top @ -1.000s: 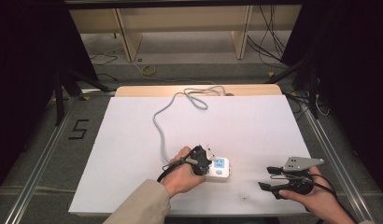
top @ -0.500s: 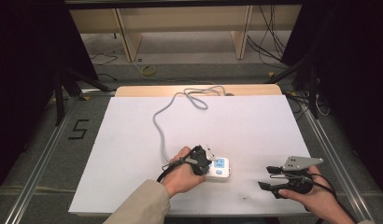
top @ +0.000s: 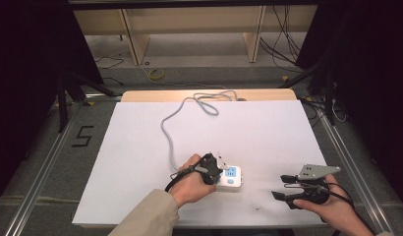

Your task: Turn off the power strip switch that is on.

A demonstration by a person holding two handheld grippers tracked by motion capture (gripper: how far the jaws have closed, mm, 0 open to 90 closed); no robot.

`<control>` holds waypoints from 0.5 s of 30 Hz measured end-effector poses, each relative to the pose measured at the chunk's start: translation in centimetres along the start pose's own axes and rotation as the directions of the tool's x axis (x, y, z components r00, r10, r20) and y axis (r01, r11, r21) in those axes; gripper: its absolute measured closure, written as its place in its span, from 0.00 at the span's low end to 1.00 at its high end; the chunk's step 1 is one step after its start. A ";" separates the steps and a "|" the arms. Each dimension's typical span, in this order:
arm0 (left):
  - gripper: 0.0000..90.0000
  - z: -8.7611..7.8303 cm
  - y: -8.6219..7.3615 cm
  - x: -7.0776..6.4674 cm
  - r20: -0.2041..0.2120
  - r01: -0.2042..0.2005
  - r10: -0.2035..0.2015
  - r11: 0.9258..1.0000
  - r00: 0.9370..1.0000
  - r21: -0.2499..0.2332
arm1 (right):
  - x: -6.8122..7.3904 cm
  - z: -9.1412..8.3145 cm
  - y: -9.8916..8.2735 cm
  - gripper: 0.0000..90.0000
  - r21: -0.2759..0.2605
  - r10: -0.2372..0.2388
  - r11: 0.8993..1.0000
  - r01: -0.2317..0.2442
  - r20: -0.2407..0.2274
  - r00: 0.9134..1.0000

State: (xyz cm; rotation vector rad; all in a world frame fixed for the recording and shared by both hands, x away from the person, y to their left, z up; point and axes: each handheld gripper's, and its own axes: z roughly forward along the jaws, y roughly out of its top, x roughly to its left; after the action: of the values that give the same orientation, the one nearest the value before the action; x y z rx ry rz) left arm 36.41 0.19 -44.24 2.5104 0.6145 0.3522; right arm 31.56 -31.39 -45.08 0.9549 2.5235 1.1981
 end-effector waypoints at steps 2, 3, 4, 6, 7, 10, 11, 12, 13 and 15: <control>1.00 -0.1 0.1 -0.1 0.039 0.012 -0.012 1.000 0.999 0.000 | 0.0 0.0 0.0 0.34 0.000 -0.001 1.000 0.001 0.001 1.000; 1.00 0.0 0.1 -0.3 0.034 0.001 -0.001 1.000 0.999 -0.005 | 0.0 0.0 0.0 0.34 0.000 -0.001 1.000 0.001 0.001 1.000; 1.00 -0.1 0.2 -0.4 0.036 -0.008 0.008 1.000 0.999 -0.001 | 0.0 0.0 0.0 0.34 0.000 -0.001 1.000 0.001 0.001 1.000; 1.00 -0.2 0.3 -0.5 0.038 -0.006 0.007 1.000 0.999 -0.018 | 0.0 0.0 0.0 0.34 -0.002 -0.002 1.000 0.002 0.001 1.000; 1.00 -0.3 0.4 -0.5 0.036 -0.007 0.008 1.000 0.999 -0.022 | 0.0 0.0 0.0 0.34 -0.002 -0.003 1.000 0.003 0.001 1.000; 1.00 -0.8 0.4 -0.1 0.027 0.004 -0.003 0.999 1.000 -0.044 | 0.0 0.0 0.0 0.34 -0.003 -0.002 1.000 0.002 0.003 1.000; 1.00 -0.9 0.4 0.0 0.022 0.011 -0.009 0.999 1.000 -0.051 | 0.0 0.0 0.0 0.34 -0.003 -0.001 1.000 0.001 0.002 1.000; 1.00 -1.1 0.4 0.1 0.020 0.016 -0.015 0.998 1.000 -0.056 | 0.0 0.0 0.0 0.34 -0.003 -0.001 1.000 0.001 0.002 1.000; 1.00 -1.2 0.3 0.3 0.020 0.021 -0.020 0.998 1.000 -0.063 | 0.0 0.0 0.0 0.34 -0.003 -0.001 1.000 0.001 0.001 1.000; 1.00 -1.5 0.3 0.5 0.016 0.029 -0.028 0.996 0.999 -0.078 | 0.0 0.0 0.0 0.34 -0.002 -0.003 1.000 0.003 0.001 1.000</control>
State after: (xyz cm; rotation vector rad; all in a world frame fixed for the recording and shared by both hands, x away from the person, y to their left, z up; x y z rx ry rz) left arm 36.40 0.88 -42.74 2.4248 0.6182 0.3396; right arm 31.56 -31.43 -45.06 0.9502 2.5217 1.1994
